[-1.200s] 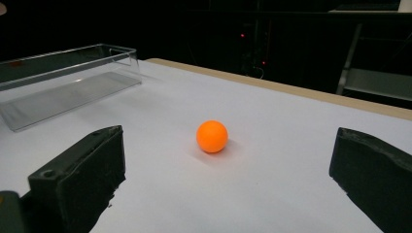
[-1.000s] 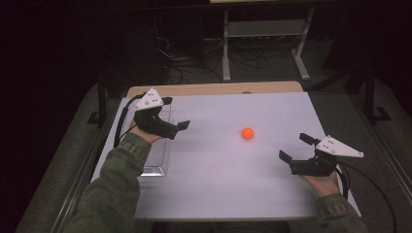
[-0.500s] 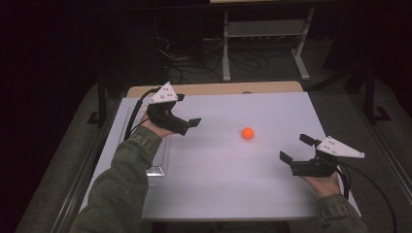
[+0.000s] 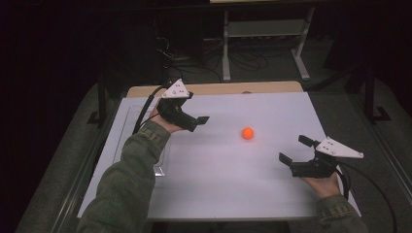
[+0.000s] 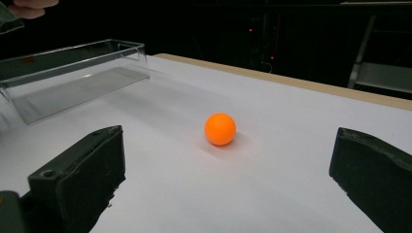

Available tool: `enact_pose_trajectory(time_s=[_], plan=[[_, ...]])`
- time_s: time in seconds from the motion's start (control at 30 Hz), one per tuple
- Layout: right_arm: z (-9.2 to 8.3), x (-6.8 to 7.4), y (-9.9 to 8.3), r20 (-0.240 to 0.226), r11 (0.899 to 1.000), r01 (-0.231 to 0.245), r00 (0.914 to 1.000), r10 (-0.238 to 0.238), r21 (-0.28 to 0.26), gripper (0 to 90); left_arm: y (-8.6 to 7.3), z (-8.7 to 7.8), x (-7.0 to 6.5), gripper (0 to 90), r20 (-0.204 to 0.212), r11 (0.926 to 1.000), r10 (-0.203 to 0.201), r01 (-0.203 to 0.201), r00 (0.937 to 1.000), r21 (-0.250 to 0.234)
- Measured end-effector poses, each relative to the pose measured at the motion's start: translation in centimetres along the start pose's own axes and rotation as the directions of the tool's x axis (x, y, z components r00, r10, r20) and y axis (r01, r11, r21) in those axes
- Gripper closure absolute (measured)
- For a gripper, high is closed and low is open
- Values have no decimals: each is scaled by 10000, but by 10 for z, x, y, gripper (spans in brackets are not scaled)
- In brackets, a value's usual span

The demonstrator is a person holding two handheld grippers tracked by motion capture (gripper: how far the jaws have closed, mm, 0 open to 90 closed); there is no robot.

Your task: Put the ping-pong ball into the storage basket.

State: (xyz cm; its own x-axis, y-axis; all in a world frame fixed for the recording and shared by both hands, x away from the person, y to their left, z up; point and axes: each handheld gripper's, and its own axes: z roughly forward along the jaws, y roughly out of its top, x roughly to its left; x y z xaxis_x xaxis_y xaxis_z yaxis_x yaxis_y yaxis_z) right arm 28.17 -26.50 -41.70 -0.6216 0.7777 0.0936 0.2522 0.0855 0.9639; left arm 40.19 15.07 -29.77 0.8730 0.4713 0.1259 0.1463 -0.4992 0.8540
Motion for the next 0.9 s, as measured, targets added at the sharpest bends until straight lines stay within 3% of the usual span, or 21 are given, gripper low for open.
enact_pose_trajectory(time_s=[0.6,0.9], plan=[[-1,0,0,-10,10000,12,10000,-12,-36,0,29,28,-10,0,583,9968,718,-737,9957,314],[-2,0,-1,-43,10000,-2,10000,2,-53,0,36,47,-12,0,834,9952,749,-798,9937,566]])
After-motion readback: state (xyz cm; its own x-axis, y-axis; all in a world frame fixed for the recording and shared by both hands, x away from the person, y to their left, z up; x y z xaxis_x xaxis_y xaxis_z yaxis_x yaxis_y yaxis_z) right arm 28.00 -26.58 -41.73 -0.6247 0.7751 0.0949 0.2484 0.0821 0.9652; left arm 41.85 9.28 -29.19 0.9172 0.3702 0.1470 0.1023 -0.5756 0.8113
